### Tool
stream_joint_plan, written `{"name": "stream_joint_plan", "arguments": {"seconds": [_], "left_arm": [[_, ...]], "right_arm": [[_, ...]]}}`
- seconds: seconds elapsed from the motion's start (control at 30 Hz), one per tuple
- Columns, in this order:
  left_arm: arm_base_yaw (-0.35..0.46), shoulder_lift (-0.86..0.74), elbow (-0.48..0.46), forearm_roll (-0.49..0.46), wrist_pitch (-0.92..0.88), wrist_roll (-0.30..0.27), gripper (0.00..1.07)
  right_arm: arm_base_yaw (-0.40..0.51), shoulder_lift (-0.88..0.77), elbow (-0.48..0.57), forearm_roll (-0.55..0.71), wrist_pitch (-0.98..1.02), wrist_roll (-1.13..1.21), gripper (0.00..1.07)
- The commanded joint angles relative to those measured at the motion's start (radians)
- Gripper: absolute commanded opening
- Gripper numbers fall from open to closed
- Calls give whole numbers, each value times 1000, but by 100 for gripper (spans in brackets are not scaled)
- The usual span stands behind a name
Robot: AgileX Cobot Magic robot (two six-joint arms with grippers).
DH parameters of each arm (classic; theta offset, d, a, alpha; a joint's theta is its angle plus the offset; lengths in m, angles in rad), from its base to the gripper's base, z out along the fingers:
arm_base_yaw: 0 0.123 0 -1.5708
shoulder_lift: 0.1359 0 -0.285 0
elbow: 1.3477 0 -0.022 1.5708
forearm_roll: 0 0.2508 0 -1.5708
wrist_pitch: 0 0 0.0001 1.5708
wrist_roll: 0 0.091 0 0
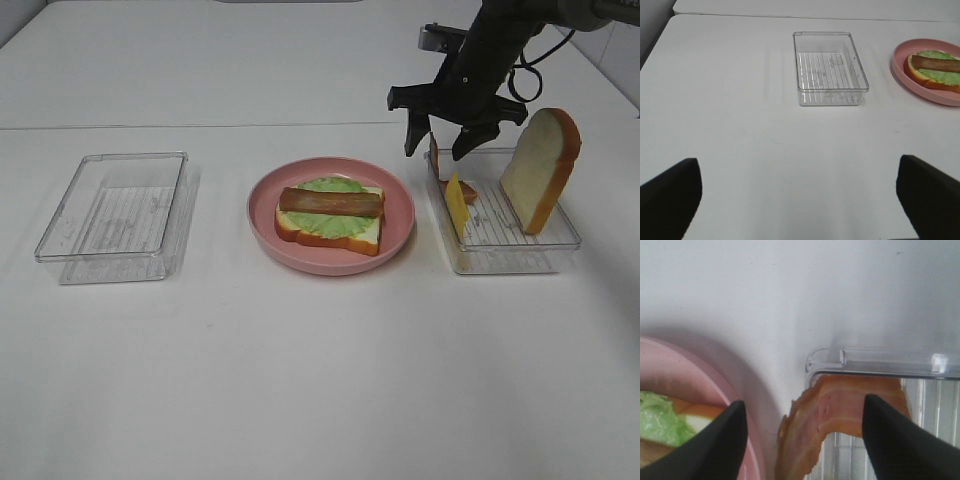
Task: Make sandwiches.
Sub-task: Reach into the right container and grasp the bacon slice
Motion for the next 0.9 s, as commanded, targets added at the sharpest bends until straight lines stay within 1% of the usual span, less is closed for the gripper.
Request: {"name": "stream_joint_plan", "arguments": {"seconds": [0.03,0.07,0.13,0.2,0.23,0.3,0.37,0.4,0.43,0.47,0.5,0.53,0.57,0.63,0.9], "left_arm": [[-3,-19,3,-5,-17,0,100],[-3,-19,3,-5,-17,0,100],[-3,-19,3,-5,-17,0,100],[-3,-19,3,-5,-17,0,100],[-3,-19,3,-5,-17,0,100],[-3,-19,3,-5,-17,0,100],[-3,-19,3,-5,-17,0,100],[-3,-19,3,-5,-17,0,100],[-3,-19,3,-5,-17,0,100],[-3,-19,3,-5,-17,0,100],[-3,-19,3,-5,-17,0,100],[-3,-19,3,-5,-17,0,100],[-3,-19,3,-5,-17,0,100],[-3,-19,3,-5,-17,0,100],[-3,-19,3,-5,-17,0,100]], "right_arm": [[-3,3,-5,-10,2,10,46],[-3,3,-5,-10,2,10,46],[-3,3,-5,-10,3,10,37],[-3,3,-5,-10,3,10,36],[-3,3,-5,-15,3,10,33],[-3,3,-5,-18,3,10,31],[-3,3,-5,-32,2,10,22],[-3,3,-5,-32,2,10,22],[-3,3,-5,-36,1,10,16],[-3,3,-5,-36,1,10,16],[-3,3,-5,-37,0,10,12],[-3,3,-5,-37,-1,10,7],[-3,3,-5,-37,-1,10,7],[-3,1,-5,-37,1,10,0],[-3,-29,-5,-37,16,10,0]]}}
